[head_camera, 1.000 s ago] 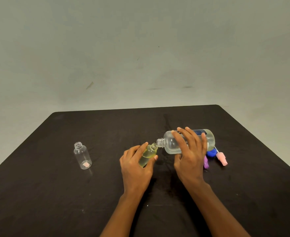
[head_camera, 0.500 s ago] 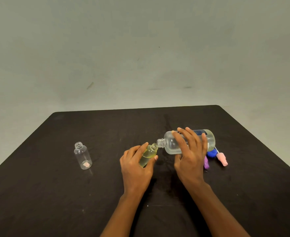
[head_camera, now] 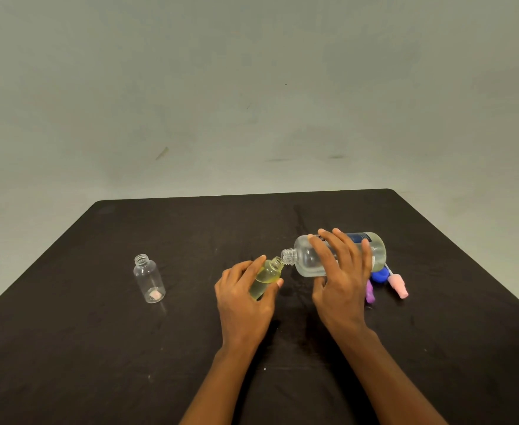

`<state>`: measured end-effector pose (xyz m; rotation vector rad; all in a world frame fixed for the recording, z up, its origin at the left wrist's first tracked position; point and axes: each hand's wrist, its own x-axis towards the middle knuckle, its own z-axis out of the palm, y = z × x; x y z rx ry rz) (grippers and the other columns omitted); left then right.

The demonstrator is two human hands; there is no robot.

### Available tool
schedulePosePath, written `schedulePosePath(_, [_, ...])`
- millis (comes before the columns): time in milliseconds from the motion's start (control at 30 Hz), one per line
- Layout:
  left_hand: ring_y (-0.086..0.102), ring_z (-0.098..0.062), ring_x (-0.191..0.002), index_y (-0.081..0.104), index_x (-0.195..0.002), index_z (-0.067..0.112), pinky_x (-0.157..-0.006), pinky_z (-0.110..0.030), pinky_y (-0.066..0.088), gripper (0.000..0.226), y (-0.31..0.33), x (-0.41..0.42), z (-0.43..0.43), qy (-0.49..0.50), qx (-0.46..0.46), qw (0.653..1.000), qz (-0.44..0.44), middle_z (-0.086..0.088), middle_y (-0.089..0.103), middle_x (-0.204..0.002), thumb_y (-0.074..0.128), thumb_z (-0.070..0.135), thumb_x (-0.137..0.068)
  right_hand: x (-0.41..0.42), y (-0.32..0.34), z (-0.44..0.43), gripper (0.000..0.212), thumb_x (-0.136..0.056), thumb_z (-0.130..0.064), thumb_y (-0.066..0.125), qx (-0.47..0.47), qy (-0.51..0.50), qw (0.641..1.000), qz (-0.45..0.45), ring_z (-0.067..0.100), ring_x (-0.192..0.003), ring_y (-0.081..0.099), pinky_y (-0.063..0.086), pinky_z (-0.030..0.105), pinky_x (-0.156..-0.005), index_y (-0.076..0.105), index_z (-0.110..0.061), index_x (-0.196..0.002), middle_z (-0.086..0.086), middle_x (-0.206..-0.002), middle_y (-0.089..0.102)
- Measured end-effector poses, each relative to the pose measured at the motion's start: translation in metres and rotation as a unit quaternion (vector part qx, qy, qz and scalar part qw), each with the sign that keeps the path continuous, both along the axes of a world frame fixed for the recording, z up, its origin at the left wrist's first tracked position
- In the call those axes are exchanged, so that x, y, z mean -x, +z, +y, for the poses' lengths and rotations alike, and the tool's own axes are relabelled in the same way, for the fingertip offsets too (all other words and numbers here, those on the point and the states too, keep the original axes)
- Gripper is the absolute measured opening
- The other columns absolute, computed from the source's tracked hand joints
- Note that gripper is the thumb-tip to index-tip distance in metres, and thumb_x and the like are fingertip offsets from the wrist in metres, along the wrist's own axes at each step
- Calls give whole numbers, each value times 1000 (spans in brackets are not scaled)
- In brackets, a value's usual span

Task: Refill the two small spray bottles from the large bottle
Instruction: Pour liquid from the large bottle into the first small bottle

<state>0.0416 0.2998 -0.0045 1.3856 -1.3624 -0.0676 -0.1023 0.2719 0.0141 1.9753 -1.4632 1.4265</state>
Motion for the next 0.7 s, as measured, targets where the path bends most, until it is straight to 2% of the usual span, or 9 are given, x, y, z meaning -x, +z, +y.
schedulePosePath(500, [52,-6,-91,70,-111,20,-89,-25,34,45,1,0,-1,-2,-6,1000,-6,10,64,-98,84,23,-68,0,-1,-1,69,-54,25,66,7,3,1000,-1,25,-125,43,21,55,-111,65,-7,-115,12,-121,62])
schedulePosePath(700, [51,-3,-90,70,-111,20,-90,-19,31,45,0,-1,0,-2,-7,1000,-6,11,64,-97,84,24,-68,0,0,0,68,-54,24,69,-1,0,1000,2,24,-125,41,24,58,-108,66,-7,-115,13,-121,62])
